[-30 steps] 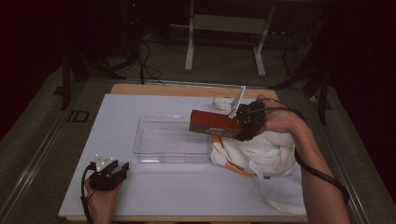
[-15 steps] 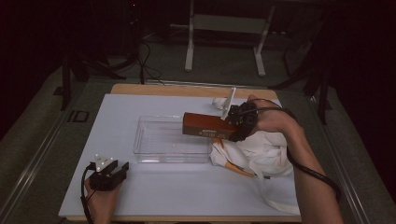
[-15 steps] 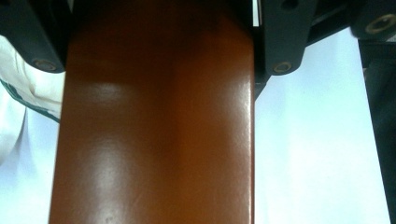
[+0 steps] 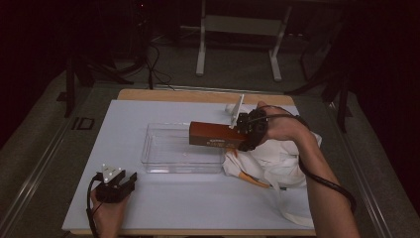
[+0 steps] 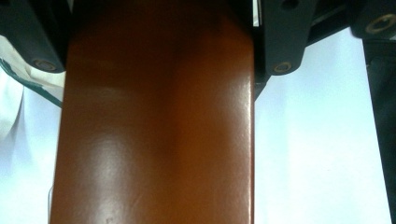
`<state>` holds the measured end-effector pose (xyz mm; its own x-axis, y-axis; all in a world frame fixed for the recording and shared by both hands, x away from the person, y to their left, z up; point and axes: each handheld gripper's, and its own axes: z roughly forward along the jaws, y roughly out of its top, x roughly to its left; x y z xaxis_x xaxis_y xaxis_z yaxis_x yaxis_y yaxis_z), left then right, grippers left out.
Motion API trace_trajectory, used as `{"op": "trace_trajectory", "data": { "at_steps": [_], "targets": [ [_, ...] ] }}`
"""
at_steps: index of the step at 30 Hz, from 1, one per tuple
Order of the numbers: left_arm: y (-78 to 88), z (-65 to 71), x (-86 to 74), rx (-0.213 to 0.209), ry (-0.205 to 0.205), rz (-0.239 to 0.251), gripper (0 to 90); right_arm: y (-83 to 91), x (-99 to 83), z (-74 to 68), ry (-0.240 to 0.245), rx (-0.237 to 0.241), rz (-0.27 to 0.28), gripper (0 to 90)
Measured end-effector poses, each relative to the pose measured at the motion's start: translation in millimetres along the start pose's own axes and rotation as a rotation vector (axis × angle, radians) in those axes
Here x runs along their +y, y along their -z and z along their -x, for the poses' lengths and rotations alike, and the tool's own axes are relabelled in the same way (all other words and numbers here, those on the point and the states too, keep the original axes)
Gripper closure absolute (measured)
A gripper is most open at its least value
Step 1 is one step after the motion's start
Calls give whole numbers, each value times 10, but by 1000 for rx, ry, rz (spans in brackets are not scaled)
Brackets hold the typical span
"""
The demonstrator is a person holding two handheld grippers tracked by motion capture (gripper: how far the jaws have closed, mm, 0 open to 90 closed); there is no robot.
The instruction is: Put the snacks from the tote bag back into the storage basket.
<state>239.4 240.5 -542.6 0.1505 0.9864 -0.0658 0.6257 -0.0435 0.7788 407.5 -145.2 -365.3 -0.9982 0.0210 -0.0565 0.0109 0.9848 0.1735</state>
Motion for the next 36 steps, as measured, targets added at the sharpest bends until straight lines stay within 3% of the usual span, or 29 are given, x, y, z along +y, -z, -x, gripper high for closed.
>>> {"op": "trace_trajectory", "data": {
  "at_steps": [20,36],
  "targets": [
    [4,-5,0,-3,0,2,544,-117,194,5,26,2,-4,429],
    [7,-5,0,-6,-2,2,544,-292,319,-10,42,15,-52,428]
  ]
}}
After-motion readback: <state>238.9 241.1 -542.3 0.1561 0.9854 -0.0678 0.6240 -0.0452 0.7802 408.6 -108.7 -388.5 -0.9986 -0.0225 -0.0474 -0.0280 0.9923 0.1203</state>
